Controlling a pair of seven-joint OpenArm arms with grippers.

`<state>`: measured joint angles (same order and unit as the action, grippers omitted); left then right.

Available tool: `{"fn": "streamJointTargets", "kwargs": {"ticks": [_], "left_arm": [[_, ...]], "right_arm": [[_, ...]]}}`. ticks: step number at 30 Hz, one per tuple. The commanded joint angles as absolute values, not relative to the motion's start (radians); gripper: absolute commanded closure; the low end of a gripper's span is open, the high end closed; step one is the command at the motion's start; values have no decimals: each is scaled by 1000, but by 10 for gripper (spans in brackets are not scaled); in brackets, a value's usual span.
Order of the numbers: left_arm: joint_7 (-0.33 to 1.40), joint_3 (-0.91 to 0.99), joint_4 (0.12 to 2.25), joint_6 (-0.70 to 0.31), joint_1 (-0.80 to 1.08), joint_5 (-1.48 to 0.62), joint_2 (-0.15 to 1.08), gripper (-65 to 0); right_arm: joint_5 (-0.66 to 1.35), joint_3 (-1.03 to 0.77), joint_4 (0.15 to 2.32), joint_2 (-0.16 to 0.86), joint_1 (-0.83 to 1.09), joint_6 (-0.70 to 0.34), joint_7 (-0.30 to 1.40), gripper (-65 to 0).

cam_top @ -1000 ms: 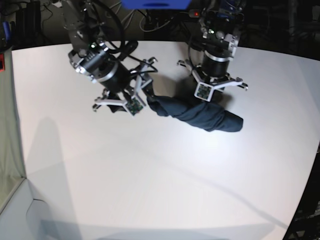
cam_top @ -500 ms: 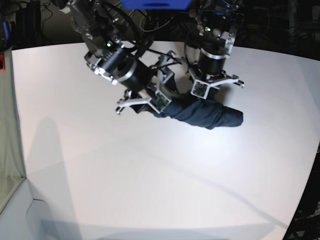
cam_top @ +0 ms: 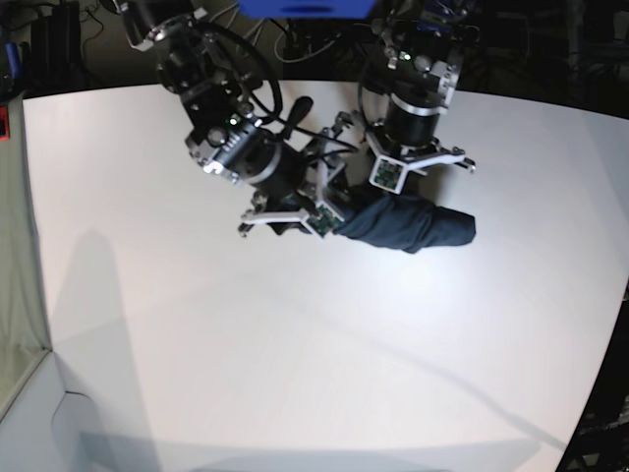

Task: Layout the t-shirt on the table in an organized manner, then fold the t-shirt properly
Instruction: 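Regrasp the shirt edge with both grippers close together, then release the left gripper and lift the shirt with the right gripper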

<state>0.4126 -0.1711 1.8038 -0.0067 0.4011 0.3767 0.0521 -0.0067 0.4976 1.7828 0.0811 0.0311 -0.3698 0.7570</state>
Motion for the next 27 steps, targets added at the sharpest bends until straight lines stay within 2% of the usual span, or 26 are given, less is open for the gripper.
{"fn": "streamJointTargets", "kwargs": {"ticks": [1,6,8,10,13,14,27], "left_arm": [[401,-173,1817,-2,397,377,48,-6],[401,-173,1817,-2,395,377,48,-6],[401,-173,1817,-2,395,377,48,-6],[401,-173,1817,-2,395,377,48,-6],[401,-166,1817,-2,395,377,48,-6],[401,-163,1817,-2,395,377,48,-6],[400,-71,1845,-2,354,375,54,-6]], "right_arm": [[1,495,1790,74,15,-378,737,-317],[1,496,1735,71,-12,-378,736,-314],[1,496,1712,71,-24,-378,736,-285],[1,496,1696,71,-25,-380,736,-212],[1,496,1687,71,-36,-380,736,-14],[1,495,1685,71,-38,-378,736,0],[1,384,1693,99,-38,-383,736,0]]}}
